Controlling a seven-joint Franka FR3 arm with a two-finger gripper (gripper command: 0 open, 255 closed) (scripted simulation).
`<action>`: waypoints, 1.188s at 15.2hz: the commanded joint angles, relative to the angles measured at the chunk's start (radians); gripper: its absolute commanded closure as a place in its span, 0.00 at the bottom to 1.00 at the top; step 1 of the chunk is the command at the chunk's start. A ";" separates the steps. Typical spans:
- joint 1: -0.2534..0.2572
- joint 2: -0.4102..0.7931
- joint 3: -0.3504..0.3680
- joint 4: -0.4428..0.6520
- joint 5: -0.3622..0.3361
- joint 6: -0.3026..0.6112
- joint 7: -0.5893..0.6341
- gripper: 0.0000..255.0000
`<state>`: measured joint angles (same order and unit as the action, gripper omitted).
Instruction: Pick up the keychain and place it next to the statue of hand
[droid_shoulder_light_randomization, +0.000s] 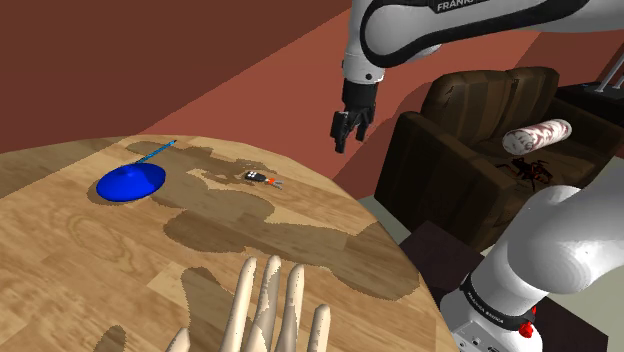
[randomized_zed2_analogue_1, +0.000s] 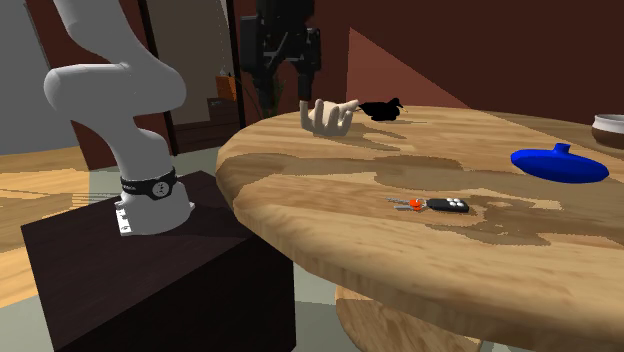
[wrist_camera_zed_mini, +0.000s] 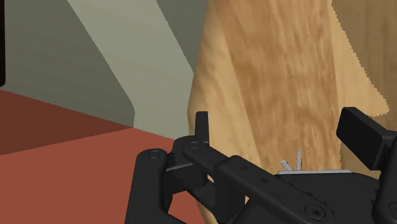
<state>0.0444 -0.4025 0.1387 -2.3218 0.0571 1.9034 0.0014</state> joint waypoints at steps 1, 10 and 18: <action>0.006 0.063 0.018 0.018 -0.003 0.057 0.013 0.00; 0.033 0.376 0.089 0.184 -0.072 0.243 0.089 0.00; 0.082 0.648 0.111 0.400 -0.178 0.321 0.165 0.00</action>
<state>0.1195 0.2155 0.2489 -1.9457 -0.1082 2.2159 0.1572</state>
